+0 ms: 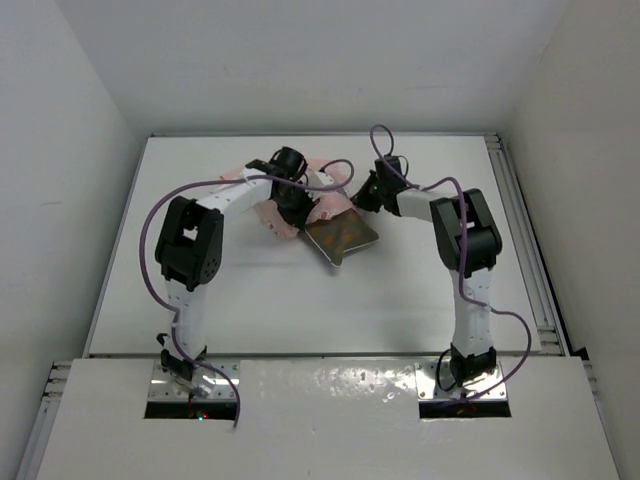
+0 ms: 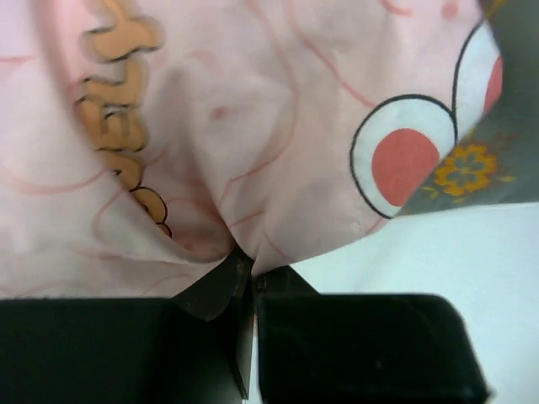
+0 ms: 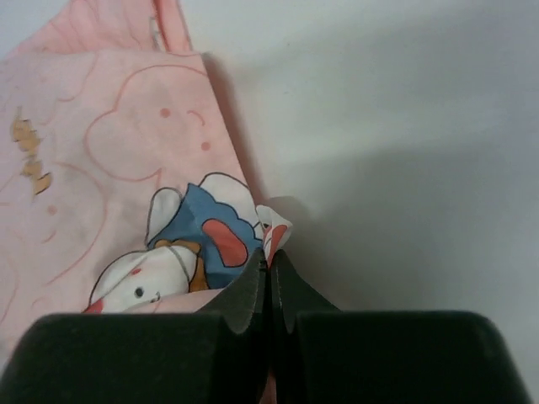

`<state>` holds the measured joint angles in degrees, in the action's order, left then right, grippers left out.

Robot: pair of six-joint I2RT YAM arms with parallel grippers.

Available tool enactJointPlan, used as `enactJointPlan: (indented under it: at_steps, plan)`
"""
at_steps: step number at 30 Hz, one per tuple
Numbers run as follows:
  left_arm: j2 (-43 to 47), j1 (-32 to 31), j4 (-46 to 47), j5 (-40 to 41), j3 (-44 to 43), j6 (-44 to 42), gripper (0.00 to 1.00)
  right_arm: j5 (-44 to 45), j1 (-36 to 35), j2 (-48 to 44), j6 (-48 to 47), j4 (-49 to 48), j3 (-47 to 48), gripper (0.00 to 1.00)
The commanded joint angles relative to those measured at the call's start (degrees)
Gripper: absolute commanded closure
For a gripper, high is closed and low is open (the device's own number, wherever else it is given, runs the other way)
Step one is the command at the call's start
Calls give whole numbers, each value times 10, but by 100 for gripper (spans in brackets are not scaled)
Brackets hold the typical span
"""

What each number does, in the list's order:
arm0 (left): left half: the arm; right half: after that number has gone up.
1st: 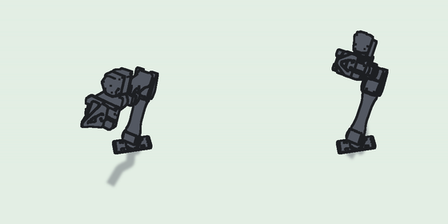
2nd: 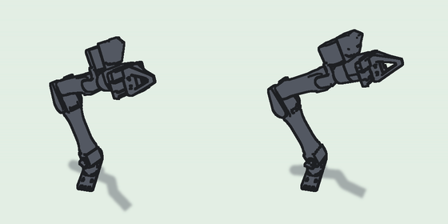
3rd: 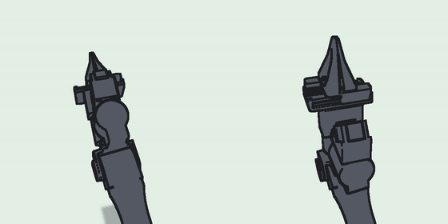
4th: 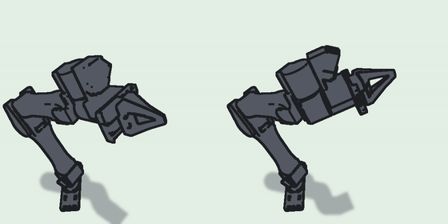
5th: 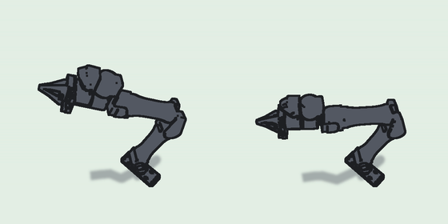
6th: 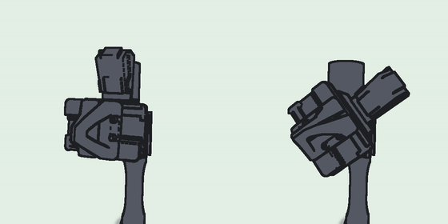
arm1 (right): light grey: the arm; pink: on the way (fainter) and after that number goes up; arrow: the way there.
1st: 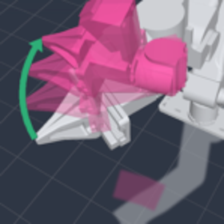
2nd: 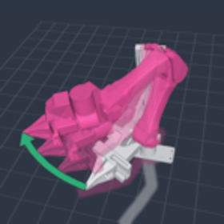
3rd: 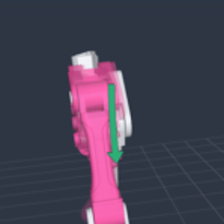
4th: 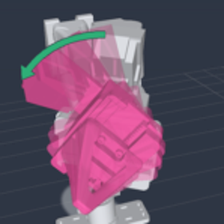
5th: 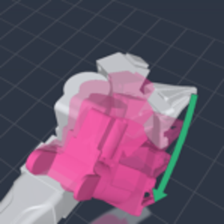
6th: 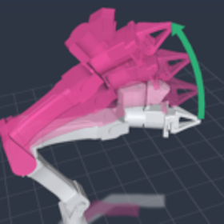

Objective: Put the pillow into the pillowcase

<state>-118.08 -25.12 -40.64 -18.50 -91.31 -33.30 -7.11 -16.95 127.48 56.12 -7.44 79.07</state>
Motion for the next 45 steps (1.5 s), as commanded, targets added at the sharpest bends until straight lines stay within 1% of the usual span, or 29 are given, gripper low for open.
enactJointPlan:
  at_steps: [1,2,5,6,9,10,11,14,20,23,24,25,27,30,32,33,35,36,37,39,40,41,43,44,45]
  plan:
    - [21,29,-81,-78,-92,16,100,39,15,-91,-41,-12,-24,100]
    - [28,40,-119,-110,-129,17,100,46,19,-132,-50,-12,-37,100]
    - [84,56,-159,-154,-182,13,100,61,26,-200,-91,-11,-62,100]
    - [95,59,-165,-159,-191,10,100,62,27,-243,-114,-9,-66,100]
    - [137,69,-175,-200,-219,7,100,59,28,-294,-151,12,-56,100]
    - [144,76,-175,-215,-236,10,100,54,30,-317,-156,22,-36,100]
    - [145,82,-184,-242,-250,17,100,52,30,-327,-161,35,-24,100]
    - [142,103,-183,-284,-284,45,100,37,34,-355,-183,71,18,100]
    - [140,133,-168,-312,-307,75,100,21,50,-383,-192,124,66,100]
    - [138,154,-167,-345,-344,95,100,11,57,-402,-189,165,100,100]
    - [139,170,-167,-356,-377,102,100,9,57,-410,-195,172,122,100]
    - [139,180,-167,-382,-395,105,100,9,57,-431,-203,173,131,100]
    - [137,206,-152,-400,-454,129,100,31,56,-452,-221,167,152,100]
    - [130,233,-127,-404,-505,162,100,47,56,-485,-233,144,175,100]
    - [121,242,-97,-415,-518,197,100,37,57,-499,-226,112,177,100]
    - [121,250,-82,-421,-522,232,100,33,55,-508,-224,104,178,100]
    - [122,251,-30,-456,-525,274,100,16,51,-515,-215,89,183,100]
    - [122,270,-9,-471,-525,291,100,11,49,-519,-214,83,188,100]
    - [123,272,17,-487,-524,320,100,6,46,-520,-217,79,186,100]
    - [127,267,22,-481,-499,326,100,10,39,-515,-225,53,166,100]
    - [128,265,16,-472,-483,320,100,12,37,-504,-225,53,162,100]
    - [128,261,11,-459,-443,315,100,15,36,-492,-223,72,175,100]
    - [132,257,4,-405,-388,292,100,15,35,-438,-240,132,194,100]
    - [134,257,7,-378,-326,291,100,18,35,-416,-244,151,212,100]
    - [134,257,13,-344,-300,286,100,25,35,-375,-247,175,227,100]
